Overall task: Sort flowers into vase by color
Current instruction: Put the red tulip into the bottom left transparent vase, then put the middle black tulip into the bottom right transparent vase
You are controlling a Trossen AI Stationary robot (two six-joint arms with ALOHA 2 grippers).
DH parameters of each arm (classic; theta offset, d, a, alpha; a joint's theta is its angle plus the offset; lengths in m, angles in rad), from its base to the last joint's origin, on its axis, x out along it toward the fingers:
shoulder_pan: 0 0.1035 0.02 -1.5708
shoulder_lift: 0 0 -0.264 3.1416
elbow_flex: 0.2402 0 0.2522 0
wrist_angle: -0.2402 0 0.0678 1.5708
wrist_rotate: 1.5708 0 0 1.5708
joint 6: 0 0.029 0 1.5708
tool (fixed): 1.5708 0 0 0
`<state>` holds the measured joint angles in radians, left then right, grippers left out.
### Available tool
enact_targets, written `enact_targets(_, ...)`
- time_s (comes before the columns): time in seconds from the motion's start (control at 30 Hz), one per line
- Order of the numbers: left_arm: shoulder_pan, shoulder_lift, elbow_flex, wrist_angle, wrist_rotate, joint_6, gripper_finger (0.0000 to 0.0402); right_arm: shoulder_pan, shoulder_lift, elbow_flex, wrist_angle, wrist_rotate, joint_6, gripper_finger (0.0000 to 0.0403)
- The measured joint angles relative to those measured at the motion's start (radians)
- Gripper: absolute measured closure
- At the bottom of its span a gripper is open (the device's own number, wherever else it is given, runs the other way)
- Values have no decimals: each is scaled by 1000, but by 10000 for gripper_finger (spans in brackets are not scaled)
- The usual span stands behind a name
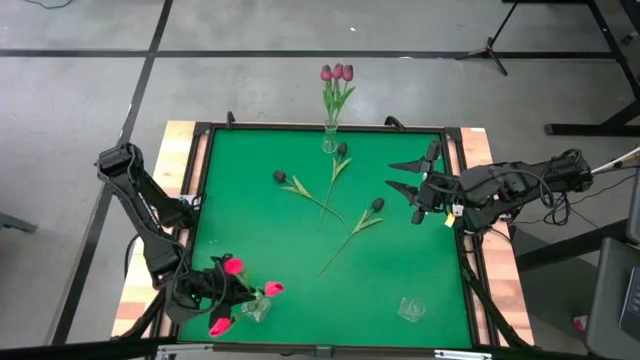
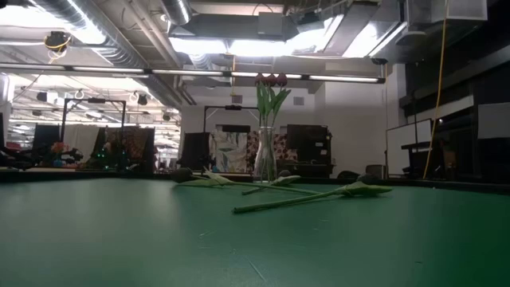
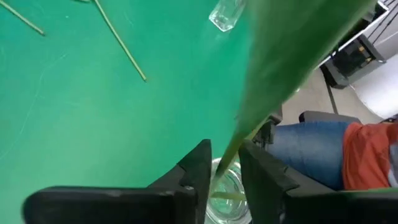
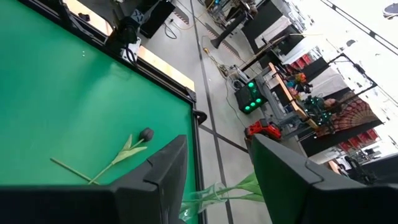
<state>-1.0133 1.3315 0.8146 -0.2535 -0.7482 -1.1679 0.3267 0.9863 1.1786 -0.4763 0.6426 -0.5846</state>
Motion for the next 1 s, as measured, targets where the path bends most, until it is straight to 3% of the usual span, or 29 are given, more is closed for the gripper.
enact_targets(0.23,15,-3,0,-37,17,-4,276,0,0,0,0,0,0,223)
enact_targets(0.37,15,-33,0,-87,97,-18,262,0,0,0,-1,0,0,223)
enact_targets(1.0,-81,-226,1,-191,134,-112,257,0,-3,0,-59,-1,2,223)
